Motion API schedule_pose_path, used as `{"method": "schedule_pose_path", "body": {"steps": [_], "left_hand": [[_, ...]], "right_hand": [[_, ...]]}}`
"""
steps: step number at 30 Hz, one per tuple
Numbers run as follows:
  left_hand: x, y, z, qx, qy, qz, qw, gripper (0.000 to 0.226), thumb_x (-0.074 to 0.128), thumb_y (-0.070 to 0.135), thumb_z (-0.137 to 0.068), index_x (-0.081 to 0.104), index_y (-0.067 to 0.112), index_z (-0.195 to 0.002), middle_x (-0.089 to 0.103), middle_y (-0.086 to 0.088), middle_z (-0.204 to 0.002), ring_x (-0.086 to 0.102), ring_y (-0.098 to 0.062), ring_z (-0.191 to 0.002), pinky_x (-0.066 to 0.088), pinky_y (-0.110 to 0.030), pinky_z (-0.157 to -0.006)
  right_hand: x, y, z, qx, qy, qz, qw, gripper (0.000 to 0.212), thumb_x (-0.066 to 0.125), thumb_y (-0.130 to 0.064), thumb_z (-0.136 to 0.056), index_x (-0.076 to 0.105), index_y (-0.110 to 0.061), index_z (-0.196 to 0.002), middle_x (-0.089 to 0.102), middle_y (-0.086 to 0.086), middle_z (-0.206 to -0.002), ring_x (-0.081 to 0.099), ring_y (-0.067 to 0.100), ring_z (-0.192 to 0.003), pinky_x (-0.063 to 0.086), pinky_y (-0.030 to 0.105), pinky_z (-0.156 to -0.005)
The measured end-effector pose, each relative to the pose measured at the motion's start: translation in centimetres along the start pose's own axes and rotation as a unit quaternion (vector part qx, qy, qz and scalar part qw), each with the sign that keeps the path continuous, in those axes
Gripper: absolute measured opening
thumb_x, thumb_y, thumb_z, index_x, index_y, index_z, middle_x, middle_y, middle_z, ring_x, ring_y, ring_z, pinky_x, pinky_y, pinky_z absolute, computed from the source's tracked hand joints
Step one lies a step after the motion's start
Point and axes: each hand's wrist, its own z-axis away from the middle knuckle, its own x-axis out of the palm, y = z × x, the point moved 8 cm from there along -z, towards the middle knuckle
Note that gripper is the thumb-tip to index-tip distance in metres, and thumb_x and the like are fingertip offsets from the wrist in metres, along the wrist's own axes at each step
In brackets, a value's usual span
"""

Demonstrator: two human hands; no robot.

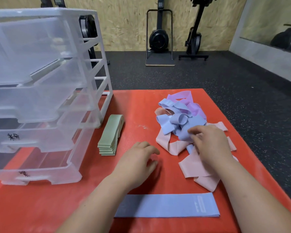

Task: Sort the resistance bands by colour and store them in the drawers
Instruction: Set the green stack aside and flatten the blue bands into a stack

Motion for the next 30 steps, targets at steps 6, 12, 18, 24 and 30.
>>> {"method": "schedule_pose_path", "body": {"steps": [6,12,18,24,30], "left_hand": [[-0.6,0.7,-0.3,0.004,0.018,0.019,1.0,0.027,0.064,0.035,-0.096,0.068,0.033,-0.122,0.061,0.012,-0.121,0.057,-0.016,-0.115,0.05,-0.037,-0.097],[-1.6,1.5,0.0,0.012,0.051,0.061,0.997,0.026,0.065,0.029,-0.096,0.069,0.031,-0.122,0.064,0.013,-0.116,0.06,-0.012,-0.111,0.051,-0.038,-0.096],[-3.7,3.0,0.7,-0.026,0.129,0.205,0.97,0.026,0.071,0.02,-0.098,0.071,0.03,-0.122,0.07,0.017,-0.099,0.065,-0.007,-0.09,0.052,-0.023,-0.081],[-1.5,4.9,0.2,-0.161,0.041,0.579,0.798,0.032,0.057,0.034,-0.108,0.071,0.01,-0.125,0.08,-0.007,-0.114,0.077,-0.023,-0.107,0.062,-0.037,-0.093],[-0.8,1.9,0.9,-0.229,0.072,0.592,0.77,0.027,0.052,0.006,-0.109,0.078,0.014,-0.112,0.081,-0.004,-0.095,0.075,-0.014,-0.09,0.062,-0.032,-0.087]], "right_hand": [[-3.7,0.7,-0.5,0.06,0.047,-0.264,0.961,0.026,0.071,-0.008,-0.095,0.078,-0.031,-0.105,0.077,-0.02,-0.104,0.069,-0.005,-0.103,0.051,0.018,-0.094],[-8.2,-1.2,0.0,0.027,0.118,-0.443,0.888,0.027,0.067,0.001,-0.098,0.073,-0.018,-0.116,0.076,0.001,-0.11,0.071,0.011,-0.105,0.056,0.025,-0.095],[-9.9,-2.2,1.5,0.021,0.156,-0.388,0.908,0.03,0.068,0.002,-0.096,0.069,-0.02,-0.116,0.075,-0.005,-0.107,0.072,0.013,-0.105,0.057,0.026,-0.094],[-4.8,-8.0,5.1,-0.119,0.012,-0.224,0.967,0.028,0.071,-0.011,-0.095,0.065,-0.028,-0.117,0.074,-0.018,-0.109,0.07,0.001,-0.104,0.056,0.029,-0.088],[-1.9,-8.5,6.4,-0.125,-0.081,-0.25,0.957,0.027,0.063,-0.005,-0.099,0.071,-0.028,-0.111,0.074,-0.019,-0.109,0.071,0.004,-0.104,0.056,0.031,-0.092]]}}
